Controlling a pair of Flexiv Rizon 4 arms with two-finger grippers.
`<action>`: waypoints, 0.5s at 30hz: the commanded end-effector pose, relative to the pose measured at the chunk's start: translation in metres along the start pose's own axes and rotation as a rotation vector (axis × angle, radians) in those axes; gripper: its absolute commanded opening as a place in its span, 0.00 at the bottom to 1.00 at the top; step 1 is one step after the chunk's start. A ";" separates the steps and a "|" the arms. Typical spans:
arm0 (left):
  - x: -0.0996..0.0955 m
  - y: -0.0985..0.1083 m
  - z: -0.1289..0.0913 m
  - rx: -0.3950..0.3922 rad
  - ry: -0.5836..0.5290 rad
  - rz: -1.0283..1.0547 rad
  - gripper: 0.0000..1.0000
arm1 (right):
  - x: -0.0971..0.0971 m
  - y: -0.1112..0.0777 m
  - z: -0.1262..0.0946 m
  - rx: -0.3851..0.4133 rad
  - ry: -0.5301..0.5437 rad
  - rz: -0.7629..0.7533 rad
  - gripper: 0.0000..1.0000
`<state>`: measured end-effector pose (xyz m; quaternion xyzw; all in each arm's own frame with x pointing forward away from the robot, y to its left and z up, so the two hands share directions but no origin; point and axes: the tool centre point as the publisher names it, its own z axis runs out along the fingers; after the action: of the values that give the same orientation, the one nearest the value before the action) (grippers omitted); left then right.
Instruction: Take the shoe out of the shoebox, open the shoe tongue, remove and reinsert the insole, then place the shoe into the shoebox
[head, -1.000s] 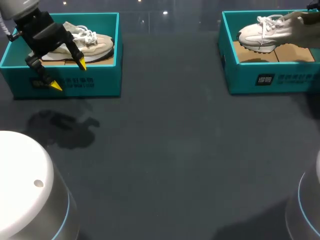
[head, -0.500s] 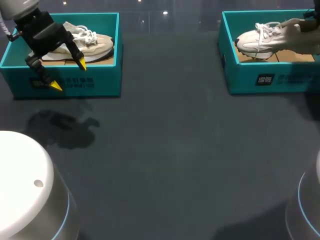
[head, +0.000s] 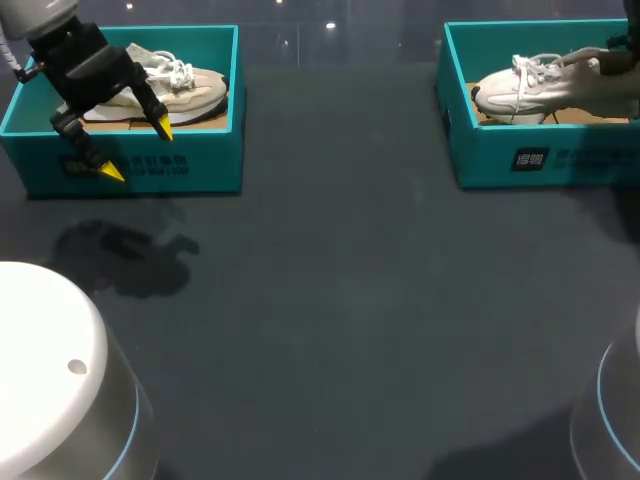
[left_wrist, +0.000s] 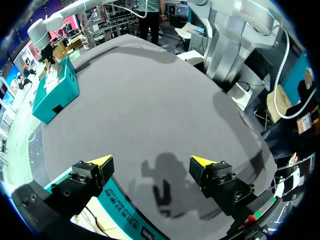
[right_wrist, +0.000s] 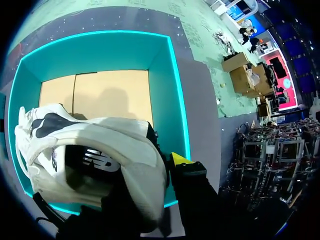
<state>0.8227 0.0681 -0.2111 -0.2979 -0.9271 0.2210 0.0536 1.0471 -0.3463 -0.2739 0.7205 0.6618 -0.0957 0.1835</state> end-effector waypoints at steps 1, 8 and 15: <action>0.000 0.000 -0.001 -0.002 0.002 0.000 1.00 | 0.003 -0.005 0.012 -0.007 0.000 0.002 0.00; 0.000 0.000 -0.001 -0.002 0.002 0.000 1.00 | 0.006 -0.021 0.015 -0.011 0.002 -0.011 0.00; 0.000 0.000 -0.001 -0.002 0.002 0.000 1.00 | 0.010 -0.037 0.020 0.001 0.004 -0.033 0.00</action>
<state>0.8227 0.0682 -0.2110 -0.2978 -0.9271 0.2210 0.0536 1.0220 -0.3443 -0.3015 0.7104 0.6734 -0.1029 0.1770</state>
